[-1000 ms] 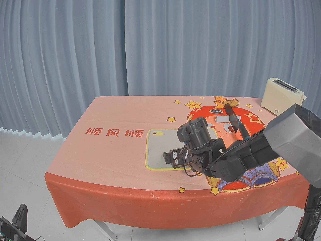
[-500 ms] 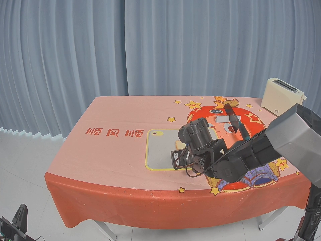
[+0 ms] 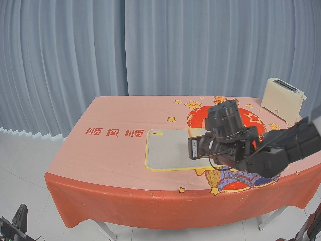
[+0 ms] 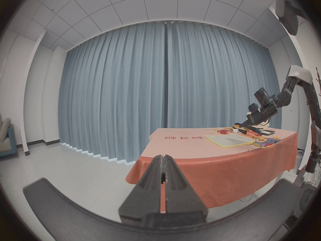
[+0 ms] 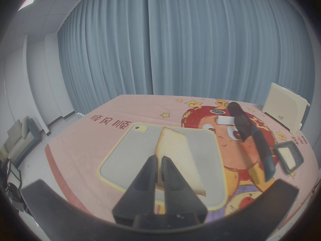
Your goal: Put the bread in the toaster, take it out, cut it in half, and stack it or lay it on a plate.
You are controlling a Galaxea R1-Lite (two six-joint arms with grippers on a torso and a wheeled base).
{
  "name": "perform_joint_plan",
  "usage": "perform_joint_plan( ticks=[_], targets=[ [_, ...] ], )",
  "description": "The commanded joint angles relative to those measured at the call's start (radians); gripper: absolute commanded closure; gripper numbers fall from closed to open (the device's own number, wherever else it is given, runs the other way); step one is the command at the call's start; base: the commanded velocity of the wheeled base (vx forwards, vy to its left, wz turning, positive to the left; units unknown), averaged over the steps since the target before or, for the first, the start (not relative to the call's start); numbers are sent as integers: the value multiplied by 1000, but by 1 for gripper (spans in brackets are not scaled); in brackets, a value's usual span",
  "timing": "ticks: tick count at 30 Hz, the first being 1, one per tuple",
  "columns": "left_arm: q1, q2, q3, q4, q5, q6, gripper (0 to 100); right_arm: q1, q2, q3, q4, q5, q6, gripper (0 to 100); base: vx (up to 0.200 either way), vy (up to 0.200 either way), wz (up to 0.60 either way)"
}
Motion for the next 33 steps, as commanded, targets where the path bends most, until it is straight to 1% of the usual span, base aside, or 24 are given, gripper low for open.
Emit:
perform_joint_plan(
  ticks=[1, 5, 9, 13, 17, 23, 28, 33],
  targets=[
    [1, -16, 18, 0, 2, 0, 100, -18, -204, 141, -4, 6, 1, 100, 0, 0, 0],
    [1, -16, 18, 0, 2, 0, 100, -22, -252, 213, -6, 0, 1, 100, 0, 0, 0],
    [1, -16, 18, 0, 1, -2, 100, -31, -278, 238, -6, -2, -1, 100, 0, -200, 0],
    [1, -16, 18, 0, 2, -3, 100, -58, -351, 265, -4, 4, -7, 100, 0, -200, 0],
    [1, -16, 18, 0, 2, 0, 100, -99, -388, 279, -1, 8, -13, 100, 0, -200, 0],
    [1, -16, 18, 0, 1, -2, 100, -136, -417, 314, -3, 8, -16, 100, 0, -200, 0],
    [1, -16, 18, 0, 1, -2, 100, -191, -446, 331, 3, 9, -19, 100, 0, -200, 0],
    [1, -16, 18, 0, 1, -2, 100, -266, -430, 348, -3, 15, -57, 100, 0, -200, 0]
  ],
)
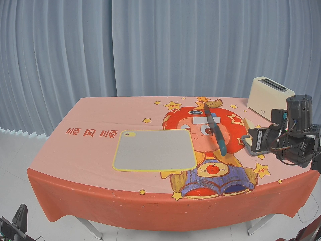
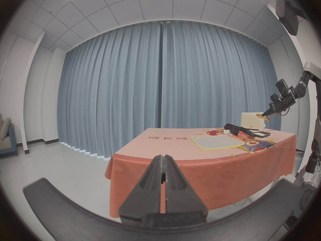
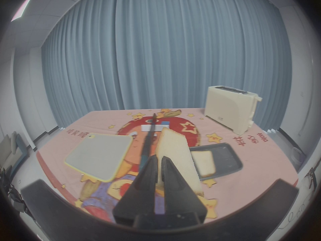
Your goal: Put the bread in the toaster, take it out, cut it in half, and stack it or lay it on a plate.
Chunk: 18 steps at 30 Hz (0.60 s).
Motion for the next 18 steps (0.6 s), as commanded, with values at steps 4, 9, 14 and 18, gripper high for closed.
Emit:
perform_joint_plan(
  ticks=[4, 9, 14, 18],
  targets=[
    [0, -16, 18, 0, -1, 0, 100, -104, 46, 15, -9, 16, -39, 100, 0, -100, 0],
    [0, -16, 18, 0, -1, 1, 100, -161, 160, 2, -12, 39, -82, 100, 0, 0, 0],
    [0, -16, 18, 0, -1, 0, 100, -147, 287, -18, -35, 34, -93, 100, 0, 0, 0],
    [0, -16, 18, 0, -1, 0, 100, -124, 378, -43, -129, 23, -122, 100, 0, 0, 0]
  ],
)
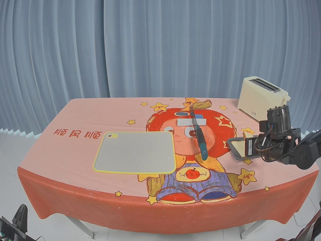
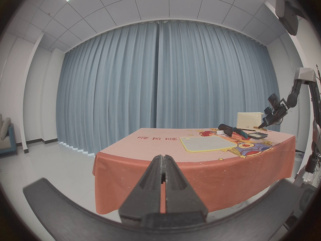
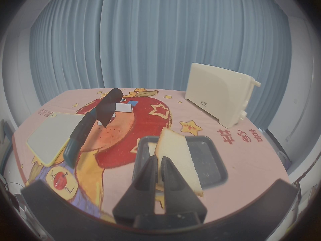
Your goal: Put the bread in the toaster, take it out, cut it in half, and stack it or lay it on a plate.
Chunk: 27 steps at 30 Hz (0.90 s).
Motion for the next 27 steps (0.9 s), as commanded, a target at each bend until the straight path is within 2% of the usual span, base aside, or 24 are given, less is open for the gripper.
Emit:
perform_joint_plan(
  ticks=[1, 3, 18, 19, 27],
  targets=[
    [1, -16, 18, 0, 0, -1, 100, 21, 150, -30, -71, -8, -26, 100, 0, 0, 0],
    [1, -16, 18, 0, 0, -1, 100, 21, 191, -35, -114, -11, -55, 100, 0, 0, 0],
    [1, -16, 18, 0, 0, 1, 100, 38, 210, -25, -126, -38, -60, 100, 0, 0, 0],
    [1, -16, 18, 0, 2, -1, 100, 39, 210, -25, -128, -40, -60, 0, 0, 0, 0],
    [1, -16, 18, 0, 0, 1, 100, 51, 162, -30, -129, -40, -58, 0, 0, 0, 0]
  ],
)
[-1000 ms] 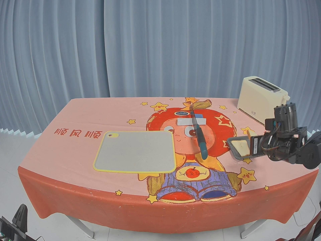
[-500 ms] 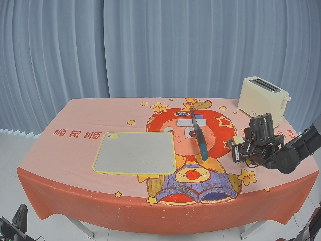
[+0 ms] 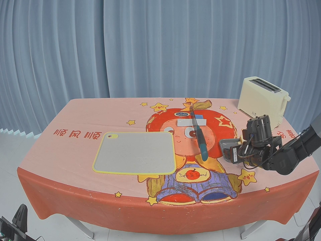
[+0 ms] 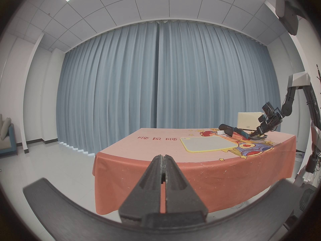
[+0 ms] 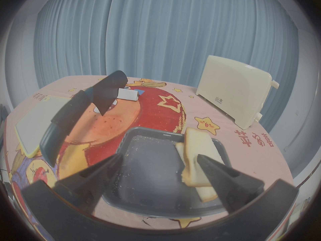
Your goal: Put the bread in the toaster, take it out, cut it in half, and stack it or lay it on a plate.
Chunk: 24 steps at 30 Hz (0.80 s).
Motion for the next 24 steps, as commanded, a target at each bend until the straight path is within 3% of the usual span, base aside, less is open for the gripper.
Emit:
perform_joint_plan(
  ticks=[1, 15, 20, 24],
  targets=[
    [0, -16, 18, 0, 0, 0, 100, 10, -43, 0, -1, 1, 0, 0, 0, 0, 0],
    [0, -16, 18, 0, 0, 0, 100, 33, -134, 14, -1, -6, 12, 0, 0, 0, 0],
    [0, -16, 18, 0, 0, 0, 100, 42, -275, 114, -1, -48, 12, 0, 0, 0, 0],
    [0, -16, 18, 0, 2, -2, 100, 42, -362, 186, -3, -53, 12, 0, 0, 0, 0]
  ],
)
